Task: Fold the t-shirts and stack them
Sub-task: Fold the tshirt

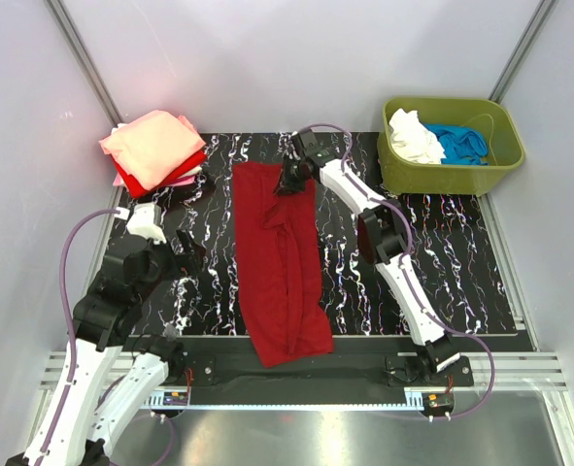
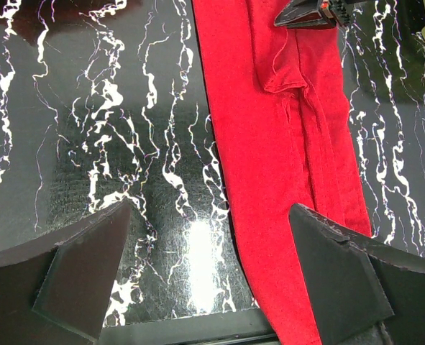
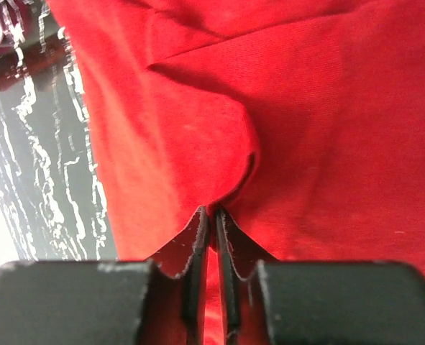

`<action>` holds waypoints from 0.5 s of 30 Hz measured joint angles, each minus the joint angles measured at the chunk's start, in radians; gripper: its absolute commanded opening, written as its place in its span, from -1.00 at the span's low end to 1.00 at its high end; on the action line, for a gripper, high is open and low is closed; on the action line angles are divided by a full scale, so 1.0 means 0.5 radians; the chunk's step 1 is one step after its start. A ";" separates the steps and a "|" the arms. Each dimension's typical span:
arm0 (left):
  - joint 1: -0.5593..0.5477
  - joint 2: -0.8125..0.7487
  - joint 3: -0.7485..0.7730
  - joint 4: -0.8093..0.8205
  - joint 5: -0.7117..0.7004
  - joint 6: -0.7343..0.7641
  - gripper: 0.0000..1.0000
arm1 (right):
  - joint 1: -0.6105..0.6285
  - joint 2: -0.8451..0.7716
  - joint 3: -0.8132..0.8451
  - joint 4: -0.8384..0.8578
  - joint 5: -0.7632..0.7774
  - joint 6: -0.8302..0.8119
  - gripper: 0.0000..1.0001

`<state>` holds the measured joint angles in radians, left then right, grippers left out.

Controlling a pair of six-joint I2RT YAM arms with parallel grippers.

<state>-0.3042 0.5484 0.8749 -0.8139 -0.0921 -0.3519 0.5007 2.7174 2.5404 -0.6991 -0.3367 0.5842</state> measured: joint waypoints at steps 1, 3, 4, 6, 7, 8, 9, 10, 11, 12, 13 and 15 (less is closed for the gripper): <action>0.000 -0.003 0.000 0.000 0.001 0.000 0.98 | 0.011 0.000 0.006 0.003 0.000 0.002 -0.81; 0.000 -0.013 0.000 0.001 0.001 0.000 0.97 | 0.038 0.000 0.018 0.027 -0.005 0.013 -0.83; 0.000 -0.018 0.000 0.002 0.000 0.000 0.97 | 0.055 0.000 0.025 0.040 -0.007 0.018 -0.84; 0.000 -0.021 0.000 0.002 0.000 0.000 0.97 | 0.091 0.000 0.042 0.060 -0.010 0.034 -0.84; 0.000 -0.021 0.000 0.002 0.000 0.000 0.97 | 0.111 0.001 0.051 0.075 -0.011 0.040 -0.85; 0.000 -0.021 -0.001 0.001 0.000 0.000 0.97 | 0.132 0.001 0.054 0.101 -0.011 0.050 -0.84; 0.000 -0.021 -0.001 0.001 0.000 0.000 0.97 | 0.150 0.001 0.060 0.117 -0.012 0.059 -0.84; 0.000 -0.021 -0.001 0.001 0.000 0.000 0.97 | 0.173 0.002 0.063 0.143 -0.014 0.076 -0.84; 0.000 -0.021 -0.001 0.001 -0.001 0.000 0.97 | 0.190 0.003 0.066 0.166 -0.014 0.088 -0.84; 0.000 -0.021 -0.001 0.000 -0.002 0.000 0.97 | 0.209 0.008 0.069 0.192 -0.018 0.102 -0.84; 0.000 -0.021 -0.001 0.001 -0.002 0.000 0.97 | 0.225 0.017 0.076 0.224 -0.025 0.117 -0.82; 0.000 -0.021 -0.001 0.001 -0.005 0.000 0.97 | 0.254 0.039 0.083 0.292 -0.045 0.156 -0.66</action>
<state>-0.3042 0.5377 0.8745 -0.8135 -0.0944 -0.3519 0.6277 2.7369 2.5820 -0.5529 -0.3592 0.6621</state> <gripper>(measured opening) 0.987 0.114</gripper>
